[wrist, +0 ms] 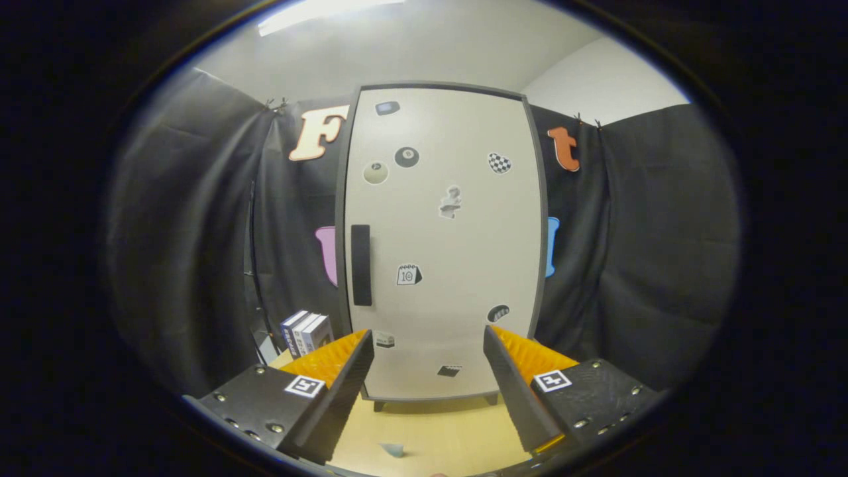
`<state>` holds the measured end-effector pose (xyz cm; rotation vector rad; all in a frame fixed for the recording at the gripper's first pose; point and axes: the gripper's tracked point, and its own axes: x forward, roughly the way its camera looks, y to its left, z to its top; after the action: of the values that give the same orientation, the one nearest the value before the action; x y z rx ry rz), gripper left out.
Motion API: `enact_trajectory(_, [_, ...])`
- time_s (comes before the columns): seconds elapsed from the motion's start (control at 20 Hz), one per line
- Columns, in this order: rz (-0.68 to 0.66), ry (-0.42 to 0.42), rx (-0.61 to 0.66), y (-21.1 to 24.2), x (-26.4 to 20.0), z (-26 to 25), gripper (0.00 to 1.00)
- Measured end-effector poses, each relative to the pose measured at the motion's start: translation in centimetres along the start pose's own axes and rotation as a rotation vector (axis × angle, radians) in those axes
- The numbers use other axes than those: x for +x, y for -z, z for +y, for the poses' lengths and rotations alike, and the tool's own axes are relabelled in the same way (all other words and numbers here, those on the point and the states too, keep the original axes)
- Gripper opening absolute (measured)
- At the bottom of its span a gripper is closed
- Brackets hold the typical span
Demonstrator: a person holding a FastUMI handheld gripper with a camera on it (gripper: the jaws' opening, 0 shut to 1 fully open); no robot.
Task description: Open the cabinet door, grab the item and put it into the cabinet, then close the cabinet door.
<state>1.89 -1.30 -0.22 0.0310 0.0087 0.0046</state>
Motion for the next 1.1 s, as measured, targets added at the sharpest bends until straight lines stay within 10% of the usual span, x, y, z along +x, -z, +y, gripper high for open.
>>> enact_trajectory(1.1, [-0.023, -0.130, 0.043, -2.5, 16.8, 11.0, 0.99])
